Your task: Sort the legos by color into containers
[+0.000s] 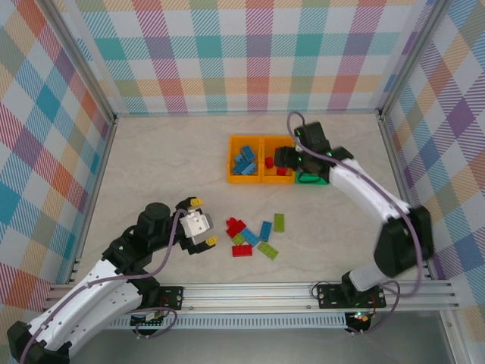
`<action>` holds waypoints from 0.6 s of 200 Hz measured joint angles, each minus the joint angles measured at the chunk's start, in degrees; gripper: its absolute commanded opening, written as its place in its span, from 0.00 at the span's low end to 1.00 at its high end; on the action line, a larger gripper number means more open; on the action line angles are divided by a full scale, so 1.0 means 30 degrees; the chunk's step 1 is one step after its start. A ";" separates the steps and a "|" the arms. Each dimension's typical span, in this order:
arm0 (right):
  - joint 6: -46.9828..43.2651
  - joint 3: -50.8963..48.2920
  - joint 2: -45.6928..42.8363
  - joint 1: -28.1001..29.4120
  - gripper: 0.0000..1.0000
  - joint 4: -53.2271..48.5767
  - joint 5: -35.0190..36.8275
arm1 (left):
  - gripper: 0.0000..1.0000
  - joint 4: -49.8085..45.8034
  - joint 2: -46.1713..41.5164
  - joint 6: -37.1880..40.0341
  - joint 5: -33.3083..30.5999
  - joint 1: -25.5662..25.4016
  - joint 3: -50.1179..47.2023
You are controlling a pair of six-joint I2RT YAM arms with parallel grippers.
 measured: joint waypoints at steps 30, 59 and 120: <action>0.0678 -0.5552 -0.5071 0.0940 0.69 0.0539 -0.1566 | 1.00 -0.0852 0.1807 0.0947 0.2069 0.0000 0.0328; 0.1705 -0.8342 -0.5348 0.1632 0.70 0.0444 -0.2914 | 1.00 -0.0823 0.2754 0.1107 0.3548 0.0000 0.0423; 0.2739 -0.7446 0.0102 0.2987 0.64 0.0794 -0.2557 | 1.00 -0.0444 0.3876 0.0321 0.4590 -0.0007 0.0765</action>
